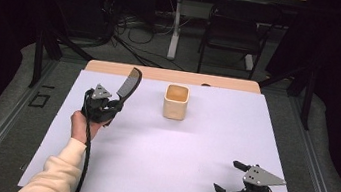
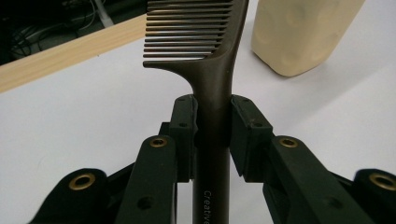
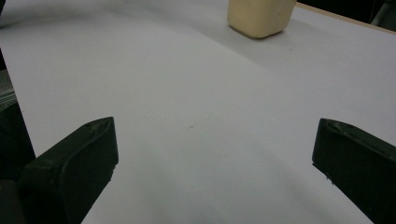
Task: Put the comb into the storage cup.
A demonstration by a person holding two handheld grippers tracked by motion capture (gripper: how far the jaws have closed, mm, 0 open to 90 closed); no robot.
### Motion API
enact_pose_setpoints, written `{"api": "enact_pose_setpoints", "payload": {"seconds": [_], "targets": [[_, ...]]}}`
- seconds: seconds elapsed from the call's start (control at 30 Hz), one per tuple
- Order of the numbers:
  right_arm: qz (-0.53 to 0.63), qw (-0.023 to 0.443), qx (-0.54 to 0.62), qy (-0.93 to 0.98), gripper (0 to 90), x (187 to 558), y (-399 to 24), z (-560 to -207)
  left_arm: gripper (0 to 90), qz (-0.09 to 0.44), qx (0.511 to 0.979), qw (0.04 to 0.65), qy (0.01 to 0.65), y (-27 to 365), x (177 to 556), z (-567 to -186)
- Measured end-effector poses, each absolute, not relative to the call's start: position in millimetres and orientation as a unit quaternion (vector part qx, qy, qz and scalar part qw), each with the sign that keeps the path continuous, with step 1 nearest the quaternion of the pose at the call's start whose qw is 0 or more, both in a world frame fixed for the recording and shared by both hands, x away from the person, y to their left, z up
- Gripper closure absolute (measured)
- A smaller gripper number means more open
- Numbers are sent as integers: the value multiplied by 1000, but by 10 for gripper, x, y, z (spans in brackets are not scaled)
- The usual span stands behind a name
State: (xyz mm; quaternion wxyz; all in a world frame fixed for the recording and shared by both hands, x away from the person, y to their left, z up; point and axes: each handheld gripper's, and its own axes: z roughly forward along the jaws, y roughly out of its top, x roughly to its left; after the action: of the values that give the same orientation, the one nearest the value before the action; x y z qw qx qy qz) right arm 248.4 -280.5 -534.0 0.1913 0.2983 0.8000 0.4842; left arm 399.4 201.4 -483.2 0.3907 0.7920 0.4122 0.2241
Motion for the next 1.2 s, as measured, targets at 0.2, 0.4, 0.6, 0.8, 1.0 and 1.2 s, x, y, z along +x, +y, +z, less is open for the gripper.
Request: {"api": "enact_pose_setpoints", "payload": {"seconds": [0.2, 0.4, 0.6, 0.8, 1.0, 1.2], "targets": [[483, 191, 300, 800, 0, 2491, -2806, -5344, 721, 227, 788, 399, 410, 1999, 4004, -4789], [484, 191, 300, 800, 0, 2488, -2804, -5343, 721, 230, 786, 404, 407, 1971, 4037, -4770], [484, 191, 300, 799, 0, 2488, -2802, -5342, 721, 235, 776, 421, 406, 1931, 4090, -4727], [484, 190, 300, 800, 0, 2492, -2803, -5344, 721, 229, 775, 426, 407, 1873, 4172, -4731], [485, 190, 299, 799, 0, 2487, -2803, -5341, 721, 224, 775, 430, 404, 1780, 4239, -4712], [485, 188, 299, 800, 0, 2485, -2796, -5341, 721, 216, 781, 435, 393, 1690, 4307, -4695]]}}
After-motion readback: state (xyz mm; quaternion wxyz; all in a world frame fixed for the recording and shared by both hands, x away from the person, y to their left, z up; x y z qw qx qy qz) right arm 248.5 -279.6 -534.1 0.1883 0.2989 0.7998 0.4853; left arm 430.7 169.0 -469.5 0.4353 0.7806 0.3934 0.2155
